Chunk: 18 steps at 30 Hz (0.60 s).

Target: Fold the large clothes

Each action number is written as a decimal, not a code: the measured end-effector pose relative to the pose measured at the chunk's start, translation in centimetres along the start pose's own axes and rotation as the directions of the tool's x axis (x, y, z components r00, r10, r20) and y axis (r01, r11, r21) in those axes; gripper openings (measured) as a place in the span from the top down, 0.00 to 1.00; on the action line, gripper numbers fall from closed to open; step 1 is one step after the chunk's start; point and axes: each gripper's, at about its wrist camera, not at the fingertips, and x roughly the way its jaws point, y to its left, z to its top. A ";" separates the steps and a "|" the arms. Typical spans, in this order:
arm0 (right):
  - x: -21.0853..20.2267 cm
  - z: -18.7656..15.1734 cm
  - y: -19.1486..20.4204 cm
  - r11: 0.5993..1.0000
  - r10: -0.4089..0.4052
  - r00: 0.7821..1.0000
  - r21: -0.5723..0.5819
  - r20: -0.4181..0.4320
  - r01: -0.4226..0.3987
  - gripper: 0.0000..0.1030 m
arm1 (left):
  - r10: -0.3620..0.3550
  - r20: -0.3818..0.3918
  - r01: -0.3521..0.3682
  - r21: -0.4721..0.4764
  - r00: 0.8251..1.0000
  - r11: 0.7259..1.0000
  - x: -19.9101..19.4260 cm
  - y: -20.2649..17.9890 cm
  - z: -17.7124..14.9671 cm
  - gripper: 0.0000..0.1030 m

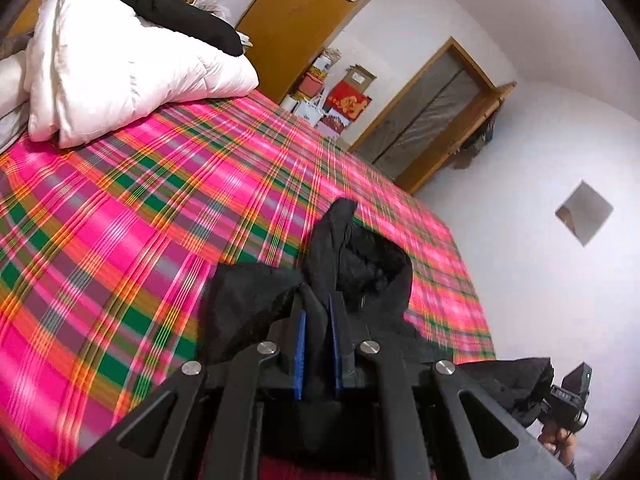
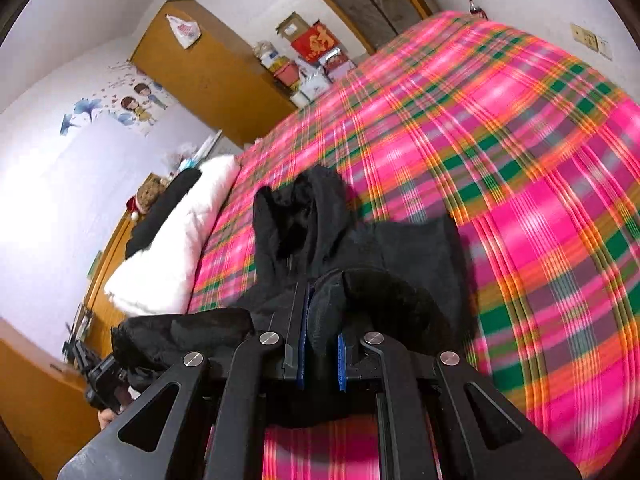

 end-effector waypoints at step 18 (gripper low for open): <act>-1.9 -14.4 -2.4 0.918 -0.389 0.892 -0.176 -0.231 0.355 0.44 | 0.306 -0.267 -0.243 0.244 0.914 0.939 -6.6 0.7 -12.6 0.78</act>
